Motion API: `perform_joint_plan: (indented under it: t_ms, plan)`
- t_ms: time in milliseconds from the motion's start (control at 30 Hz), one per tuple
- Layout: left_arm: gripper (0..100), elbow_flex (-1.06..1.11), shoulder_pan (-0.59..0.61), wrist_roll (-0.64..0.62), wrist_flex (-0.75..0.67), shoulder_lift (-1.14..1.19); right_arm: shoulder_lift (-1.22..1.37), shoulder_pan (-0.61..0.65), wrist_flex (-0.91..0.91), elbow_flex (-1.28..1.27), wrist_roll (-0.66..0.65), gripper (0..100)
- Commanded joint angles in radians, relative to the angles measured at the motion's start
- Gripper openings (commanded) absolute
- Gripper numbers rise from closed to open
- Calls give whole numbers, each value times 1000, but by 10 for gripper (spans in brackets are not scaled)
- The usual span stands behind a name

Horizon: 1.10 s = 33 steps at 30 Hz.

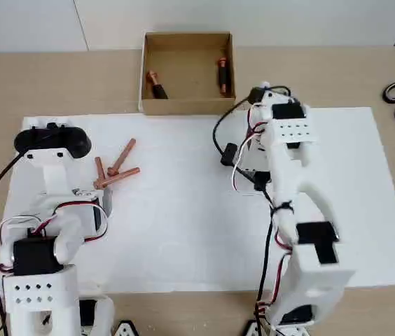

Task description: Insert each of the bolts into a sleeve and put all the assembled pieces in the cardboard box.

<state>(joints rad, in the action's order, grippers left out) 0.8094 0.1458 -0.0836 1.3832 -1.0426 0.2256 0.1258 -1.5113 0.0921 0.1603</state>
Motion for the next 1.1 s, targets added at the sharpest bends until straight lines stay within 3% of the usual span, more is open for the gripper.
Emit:
perform_joint_plan:
  t_ms: [0, 200, 533, 733, 1067]
  plan:
    - [174, -5, -5, 2, 0, -15, -116, -15, -71, 68, -146, 4]
    - [174, -5, -5, 2, 0, -15, -111, -59, -67, 28, -374, 4]
    - [174, -4, 2, 2, 0, -15, 51, -51, 191, -118, -384, 9]
    - [174, -4, -3, 2, 0, -15, 117, -51, 197, -115, -385, 129]
    - [174, -4, -3, 2, 0, -15, 117, -50, 151, -114, -388, 137]
